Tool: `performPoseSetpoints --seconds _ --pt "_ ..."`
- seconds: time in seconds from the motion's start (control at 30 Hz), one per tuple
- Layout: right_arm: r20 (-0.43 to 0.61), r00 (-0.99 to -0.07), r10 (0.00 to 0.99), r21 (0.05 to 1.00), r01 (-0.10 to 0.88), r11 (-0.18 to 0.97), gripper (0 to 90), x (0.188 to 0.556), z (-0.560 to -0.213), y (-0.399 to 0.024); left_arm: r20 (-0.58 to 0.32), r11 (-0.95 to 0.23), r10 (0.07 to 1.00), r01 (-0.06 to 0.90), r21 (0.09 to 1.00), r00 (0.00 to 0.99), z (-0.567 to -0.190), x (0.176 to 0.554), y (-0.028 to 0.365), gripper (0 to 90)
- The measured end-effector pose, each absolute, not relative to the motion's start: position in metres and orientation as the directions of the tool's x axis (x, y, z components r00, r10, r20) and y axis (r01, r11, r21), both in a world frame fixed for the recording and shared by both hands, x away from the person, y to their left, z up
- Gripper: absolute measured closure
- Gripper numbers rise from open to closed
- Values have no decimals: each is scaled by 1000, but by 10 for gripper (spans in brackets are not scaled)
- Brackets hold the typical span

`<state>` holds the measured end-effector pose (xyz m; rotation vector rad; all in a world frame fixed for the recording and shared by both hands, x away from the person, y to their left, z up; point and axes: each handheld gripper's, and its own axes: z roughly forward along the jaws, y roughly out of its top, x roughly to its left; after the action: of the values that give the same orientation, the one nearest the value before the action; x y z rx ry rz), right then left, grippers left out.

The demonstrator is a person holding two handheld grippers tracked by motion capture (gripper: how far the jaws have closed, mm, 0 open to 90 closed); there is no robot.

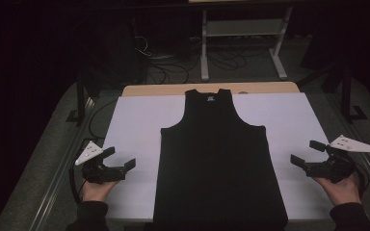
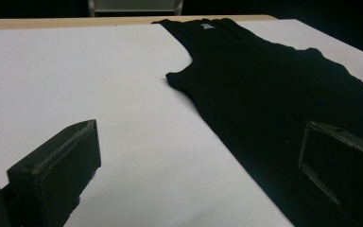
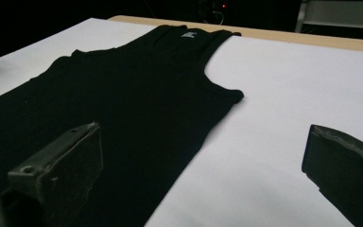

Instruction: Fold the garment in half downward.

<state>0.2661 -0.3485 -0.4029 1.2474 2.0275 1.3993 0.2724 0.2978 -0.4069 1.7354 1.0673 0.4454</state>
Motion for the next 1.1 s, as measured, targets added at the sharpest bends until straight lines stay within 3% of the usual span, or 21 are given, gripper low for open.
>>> performPoseSetpoints --seconds 0.6,1.1 --pt "170 -544 822 890 443 110 0 264 -401 -349 -184 -95 812 436 895 554 -403 271 294 0" --pt "176 -555 813 862 486 146 0 273 -396 -348 -102 -187 812 422 887 575 -396 279 286 0"
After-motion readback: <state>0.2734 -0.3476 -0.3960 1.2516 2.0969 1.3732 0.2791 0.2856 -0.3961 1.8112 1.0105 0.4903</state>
